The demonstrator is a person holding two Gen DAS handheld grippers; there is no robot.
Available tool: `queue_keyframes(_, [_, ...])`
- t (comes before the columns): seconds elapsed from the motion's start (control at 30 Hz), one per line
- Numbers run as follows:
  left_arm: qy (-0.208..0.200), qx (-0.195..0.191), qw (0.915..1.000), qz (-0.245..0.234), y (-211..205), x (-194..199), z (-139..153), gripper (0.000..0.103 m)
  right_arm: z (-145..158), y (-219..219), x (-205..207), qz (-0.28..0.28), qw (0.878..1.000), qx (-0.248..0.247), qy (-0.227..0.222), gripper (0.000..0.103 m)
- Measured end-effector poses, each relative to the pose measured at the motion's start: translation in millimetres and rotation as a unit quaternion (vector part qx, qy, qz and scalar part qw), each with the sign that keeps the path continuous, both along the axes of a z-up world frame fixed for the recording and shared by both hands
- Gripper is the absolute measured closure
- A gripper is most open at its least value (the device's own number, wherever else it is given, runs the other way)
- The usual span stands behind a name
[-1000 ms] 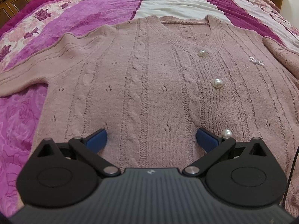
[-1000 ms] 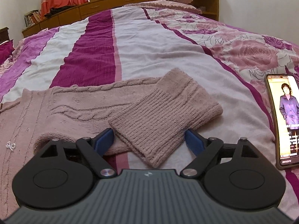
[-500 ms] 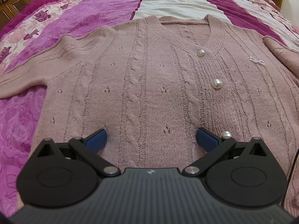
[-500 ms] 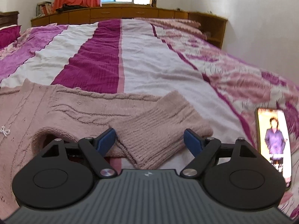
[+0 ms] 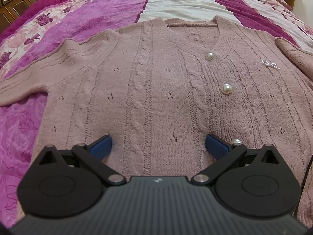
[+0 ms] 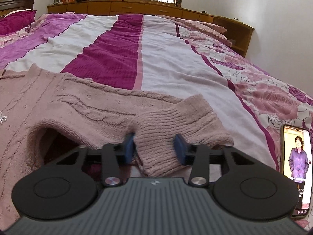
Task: Fold small clothes
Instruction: 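Move the right tool to the cardigan sleeve cuff and grasp it, then lift the held sleeve with the right tool and lay it across the cardigan body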
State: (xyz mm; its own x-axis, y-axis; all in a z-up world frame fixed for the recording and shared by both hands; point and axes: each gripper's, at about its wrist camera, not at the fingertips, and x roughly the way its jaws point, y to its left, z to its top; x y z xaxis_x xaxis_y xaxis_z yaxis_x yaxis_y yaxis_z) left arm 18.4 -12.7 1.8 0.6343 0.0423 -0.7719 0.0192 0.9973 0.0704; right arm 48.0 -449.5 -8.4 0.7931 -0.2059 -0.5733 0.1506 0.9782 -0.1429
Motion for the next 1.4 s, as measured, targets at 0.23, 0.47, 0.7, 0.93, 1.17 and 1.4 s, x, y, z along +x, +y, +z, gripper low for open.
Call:
queue_keyframes(0.23, [-0.001,0.0,1.0,0.0,0,0,0,0.0,11,-11,-2,-0.023,0.999,0.036,-0.008,0.089])
queue_keyframes(0.47, [-0.002,0.001,1.0,0.0,-1,0,1,0.0,34,-18,-12,-0.03,0.995,0.092,-0.028,0.092])
queue_keyframes(0.7, [-0.002,0.0,1.0,-0.001,-1,-1,1,0.0,60,-10,-19,-0.016,0.987,0.151,-0.045,0.092])
queue_keyframes(0.93, [0.002,-0.01,0.9999,-0.003,3,0,6,0.0,79,-2,-22,-0.006,0.979,0.197,-0.058,0.092])
queue_keyframes(1.17, [-0.006,-0.019,0.9998,-0.008,9,-2,16,0.0,101,7,-24,0.007,0.967,0.243,-0.072,0.093])
queue_keyframes(1.4, [-0.021,-0.025,0.9995,-0.002,19,-2,28,0.0,123,36,-18,0.042,0.956,0.279,-0.077,0.093])
